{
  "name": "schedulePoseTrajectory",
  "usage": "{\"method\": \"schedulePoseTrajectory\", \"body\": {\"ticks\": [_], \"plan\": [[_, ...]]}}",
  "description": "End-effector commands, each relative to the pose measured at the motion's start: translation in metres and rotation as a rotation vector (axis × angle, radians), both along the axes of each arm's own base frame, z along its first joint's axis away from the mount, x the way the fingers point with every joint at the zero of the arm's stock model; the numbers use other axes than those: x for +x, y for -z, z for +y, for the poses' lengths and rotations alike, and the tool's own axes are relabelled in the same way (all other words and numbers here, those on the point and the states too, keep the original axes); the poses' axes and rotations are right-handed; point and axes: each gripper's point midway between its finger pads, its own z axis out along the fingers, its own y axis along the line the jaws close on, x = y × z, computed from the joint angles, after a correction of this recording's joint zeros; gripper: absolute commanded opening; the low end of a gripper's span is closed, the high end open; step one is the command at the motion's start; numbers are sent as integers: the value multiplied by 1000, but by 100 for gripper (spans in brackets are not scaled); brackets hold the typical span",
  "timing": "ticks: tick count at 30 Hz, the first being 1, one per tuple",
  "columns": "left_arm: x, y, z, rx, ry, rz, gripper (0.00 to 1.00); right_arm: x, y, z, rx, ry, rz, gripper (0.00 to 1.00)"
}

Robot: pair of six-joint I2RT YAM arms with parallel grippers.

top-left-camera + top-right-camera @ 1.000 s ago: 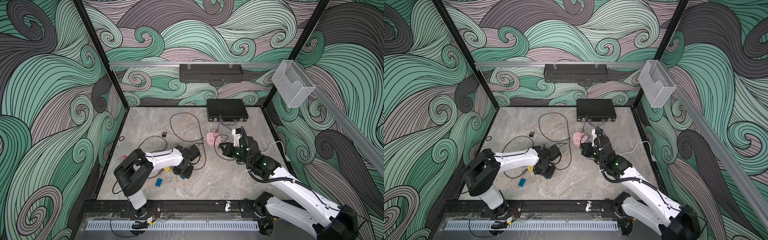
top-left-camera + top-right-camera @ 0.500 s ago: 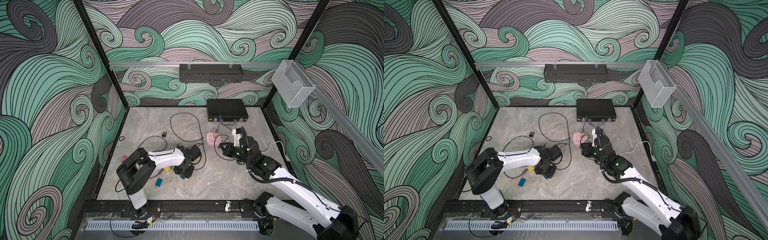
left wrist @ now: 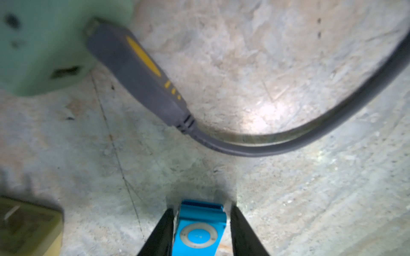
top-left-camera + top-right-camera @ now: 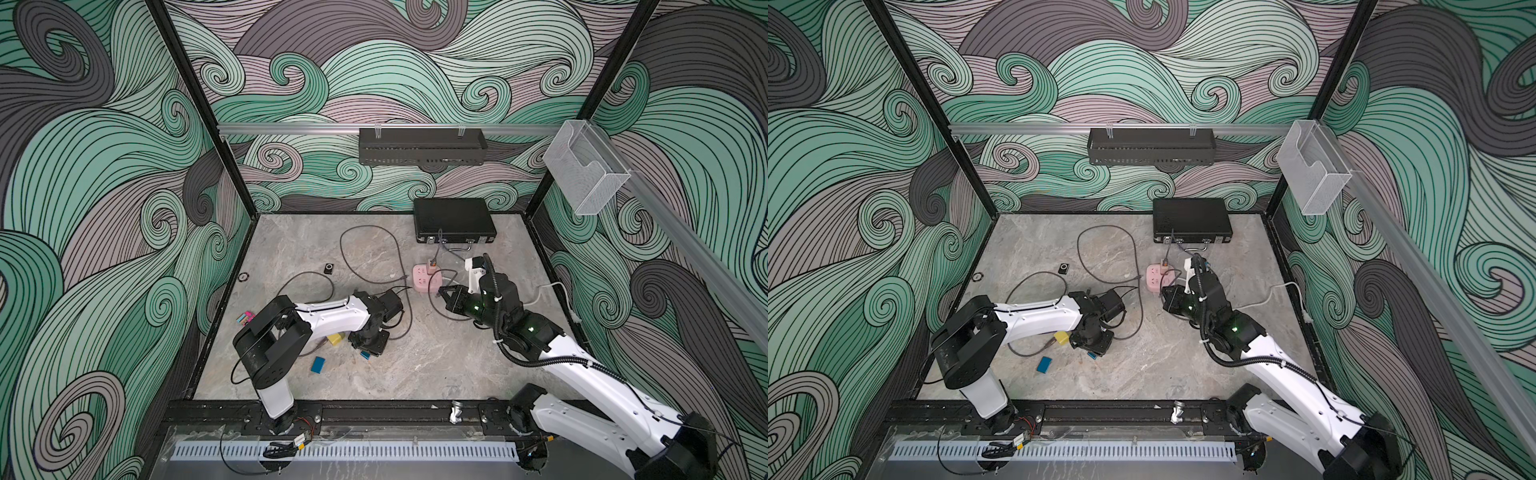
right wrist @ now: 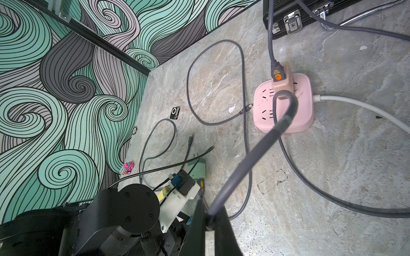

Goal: Charge mp3
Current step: Pick up the MP3 player from the center of the board.

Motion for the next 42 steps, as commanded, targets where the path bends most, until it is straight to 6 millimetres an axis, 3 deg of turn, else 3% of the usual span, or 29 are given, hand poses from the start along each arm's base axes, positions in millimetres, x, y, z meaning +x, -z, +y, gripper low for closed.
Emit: {"method": "schedulePoseTrajectory", "body": {"ticks": [1,10,18,23,28,33,39,42], "plan": [[-20,20,6,26,43,98,39,0,0,-3,2,10,1,0],[-31,26,18,65,50,119,36,0,-3,-4,-1,15,-5,0],[-37,36,26,103,13,141,22,3,-2,-2,-2,14,-2,0],[-28,28,14,76,-34,118,16,5,-6,0,-37,-7,-20,0],[-5,-19,-25,-104,-90,61,15,11,-16,5,-76,-46,-63,0],[32,-95,-53,-398,-214,-45,15,17,-34,13,-92,-93,-145,0],[72,-187,-49,-699,-309,-209,14,22,-65,24,-65,-131,-245,0],[87,-221,-48,-778,-325,-282,14,21,-87,36,-15,-186,-329,0]]}}
